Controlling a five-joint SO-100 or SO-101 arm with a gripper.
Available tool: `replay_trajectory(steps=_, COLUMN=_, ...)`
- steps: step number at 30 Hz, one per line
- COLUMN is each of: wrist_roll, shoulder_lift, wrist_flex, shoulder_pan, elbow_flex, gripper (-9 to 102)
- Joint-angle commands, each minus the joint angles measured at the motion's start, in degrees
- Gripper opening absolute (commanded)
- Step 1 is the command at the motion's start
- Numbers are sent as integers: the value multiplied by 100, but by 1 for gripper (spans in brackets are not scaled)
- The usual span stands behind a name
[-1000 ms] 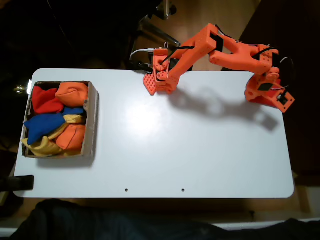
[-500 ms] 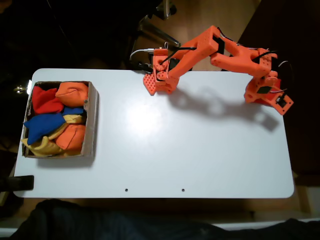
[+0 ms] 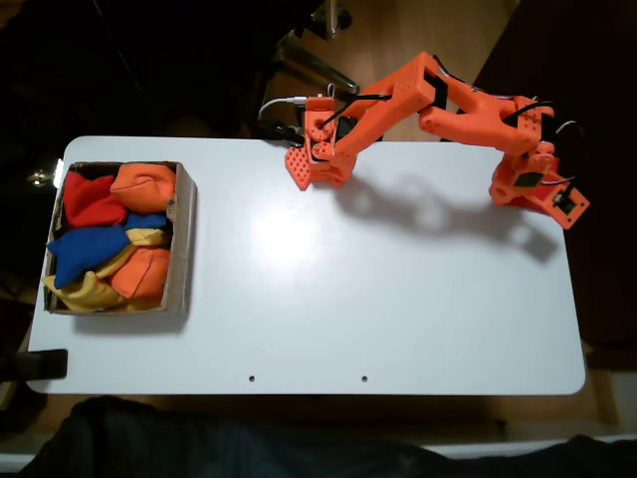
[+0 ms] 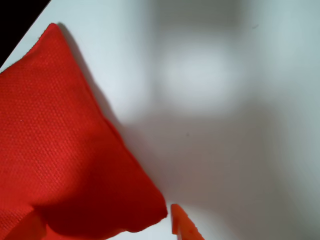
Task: Grasp a bag and put it in the box.
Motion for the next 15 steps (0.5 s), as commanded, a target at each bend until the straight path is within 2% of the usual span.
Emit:
replay_trajectory(steps=1, wrist_roll=0, shoulder_lift=0, wrist_flex=-35, shoulder_pan=97, elbow_flex=-193, gripper=48)
replay_trajectory(steps=15, wrist_roll=9, shoulder_lift=-343, wrist_flex=-158, shoulder_pan=70, elbow_flex=-193, gripper=48)
